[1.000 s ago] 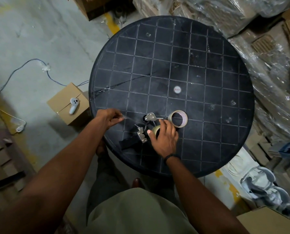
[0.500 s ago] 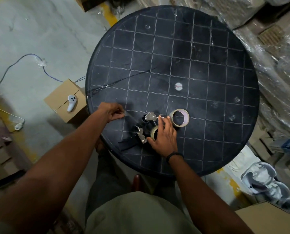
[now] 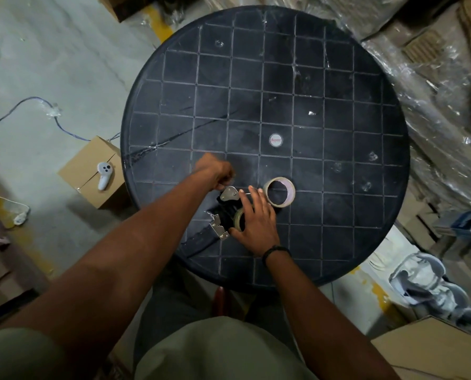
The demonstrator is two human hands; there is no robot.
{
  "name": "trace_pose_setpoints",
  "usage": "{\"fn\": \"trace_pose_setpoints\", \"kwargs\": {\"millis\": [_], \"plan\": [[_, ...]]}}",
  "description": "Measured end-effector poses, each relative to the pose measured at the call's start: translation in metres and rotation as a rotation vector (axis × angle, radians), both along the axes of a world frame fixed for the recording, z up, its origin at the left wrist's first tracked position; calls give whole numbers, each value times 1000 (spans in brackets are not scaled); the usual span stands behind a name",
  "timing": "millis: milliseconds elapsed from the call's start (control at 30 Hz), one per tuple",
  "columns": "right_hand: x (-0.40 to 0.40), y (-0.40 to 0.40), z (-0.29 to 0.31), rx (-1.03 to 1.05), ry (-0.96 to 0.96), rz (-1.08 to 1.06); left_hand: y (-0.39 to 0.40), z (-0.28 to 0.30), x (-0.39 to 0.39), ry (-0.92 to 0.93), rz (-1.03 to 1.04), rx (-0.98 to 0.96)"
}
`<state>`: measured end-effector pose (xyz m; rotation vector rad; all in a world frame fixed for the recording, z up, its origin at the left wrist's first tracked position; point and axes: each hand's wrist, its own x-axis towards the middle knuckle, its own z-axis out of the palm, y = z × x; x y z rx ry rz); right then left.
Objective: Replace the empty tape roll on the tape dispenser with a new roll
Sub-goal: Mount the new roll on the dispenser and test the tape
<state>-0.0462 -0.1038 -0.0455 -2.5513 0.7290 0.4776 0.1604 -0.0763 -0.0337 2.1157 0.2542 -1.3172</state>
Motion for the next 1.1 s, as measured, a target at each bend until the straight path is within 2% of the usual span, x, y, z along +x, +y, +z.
{"fn": "trace_pose_setpoints", "kwargs": {"millis": [100,200,467,633,833,1000,1100], "plan": [[0,-3,-2,-4,-14,1,-5,-1,-8,-161,-237,108],[0,-5,-3,-40,-31,41,-8,5,-14,-224,-430,145],[4,-12,1,-64,-8,112,-8,7,-25,-251,-671,141],[28,28,14,-9,-35,-64,-6,5,-18,-242,-706,143],[52,56,2,-167,48,-189,-2,-6,-11,-192,-624,89],[56,51,-5,-168,-89,-286,0,-13,-13,-205,-642,115],[57,49,-5,-125,-108,-275,6,-16,-17,-227,-622,97]]}}
